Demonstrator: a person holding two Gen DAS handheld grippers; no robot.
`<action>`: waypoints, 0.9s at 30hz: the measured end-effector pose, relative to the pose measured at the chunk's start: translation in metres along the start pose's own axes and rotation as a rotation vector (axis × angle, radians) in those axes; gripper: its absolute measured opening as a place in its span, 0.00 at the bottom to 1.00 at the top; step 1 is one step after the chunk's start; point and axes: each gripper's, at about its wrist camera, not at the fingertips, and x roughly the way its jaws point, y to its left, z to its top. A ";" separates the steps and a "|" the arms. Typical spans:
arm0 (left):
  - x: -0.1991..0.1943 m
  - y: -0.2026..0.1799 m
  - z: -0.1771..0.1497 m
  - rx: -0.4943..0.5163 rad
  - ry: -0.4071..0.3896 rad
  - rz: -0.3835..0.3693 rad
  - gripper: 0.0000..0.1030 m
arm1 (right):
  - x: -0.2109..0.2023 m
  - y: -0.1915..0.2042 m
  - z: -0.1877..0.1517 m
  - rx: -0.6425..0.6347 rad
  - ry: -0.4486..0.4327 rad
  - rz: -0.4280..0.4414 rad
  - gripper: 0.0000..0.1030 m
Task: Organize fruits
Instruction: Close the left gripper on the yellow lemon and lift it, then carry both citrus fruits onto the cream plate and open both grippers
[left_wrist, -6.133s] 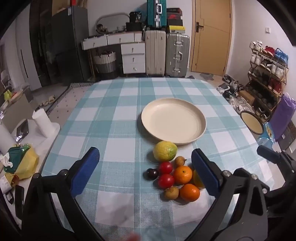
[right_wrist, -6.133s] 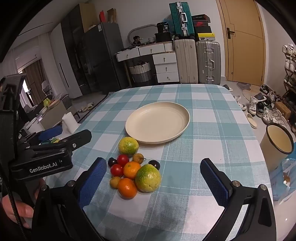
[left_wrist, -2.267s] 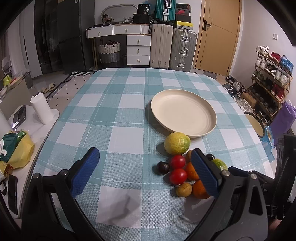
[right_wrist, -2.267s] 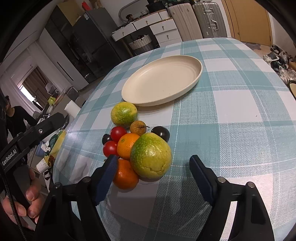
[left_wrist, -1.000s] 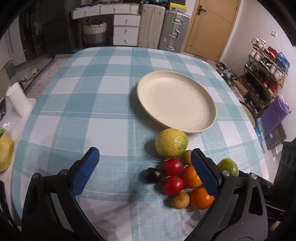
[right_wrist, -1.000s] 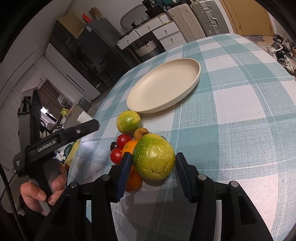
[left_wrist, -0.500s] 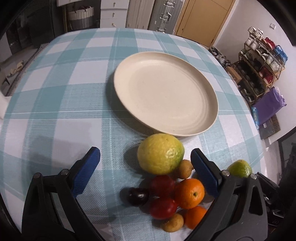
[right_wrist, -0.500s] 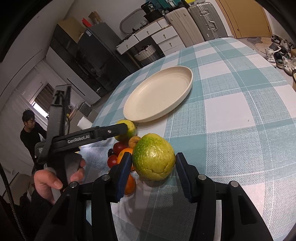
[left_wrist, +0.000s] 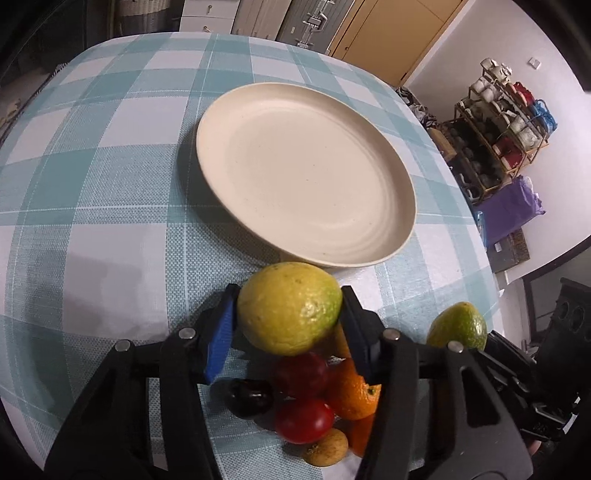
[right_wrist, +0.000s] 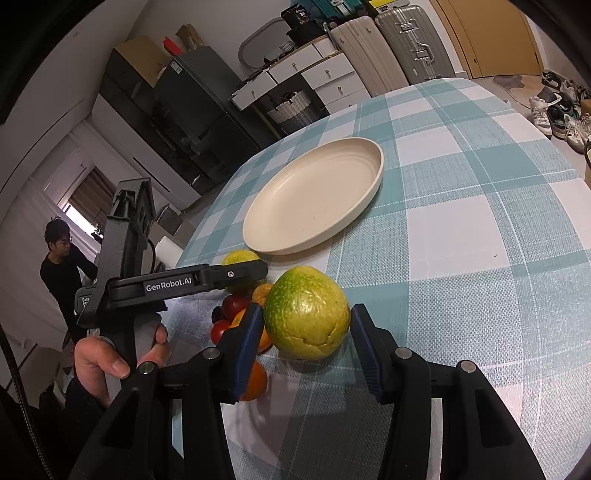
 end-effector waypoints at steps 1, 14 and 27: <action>-0.004 -0.001 -0.004 -0.003 -0.003 -0.010 0.49 | 0.000 0.000 0.001 -0.001 -0.002 -0.001 0.48; -0.036 0.008 -0.002 -0.028 -0.051 -0.049 0.49 | 0.001 0.014 0.025 -0.047 -0.038 0.010 0.48; -0.059 -0.013 0.086 0.005 -0.116 -0.098 0.49 | 0.026 0.035 0.100 -0.154 -0.056 -0.039 0.48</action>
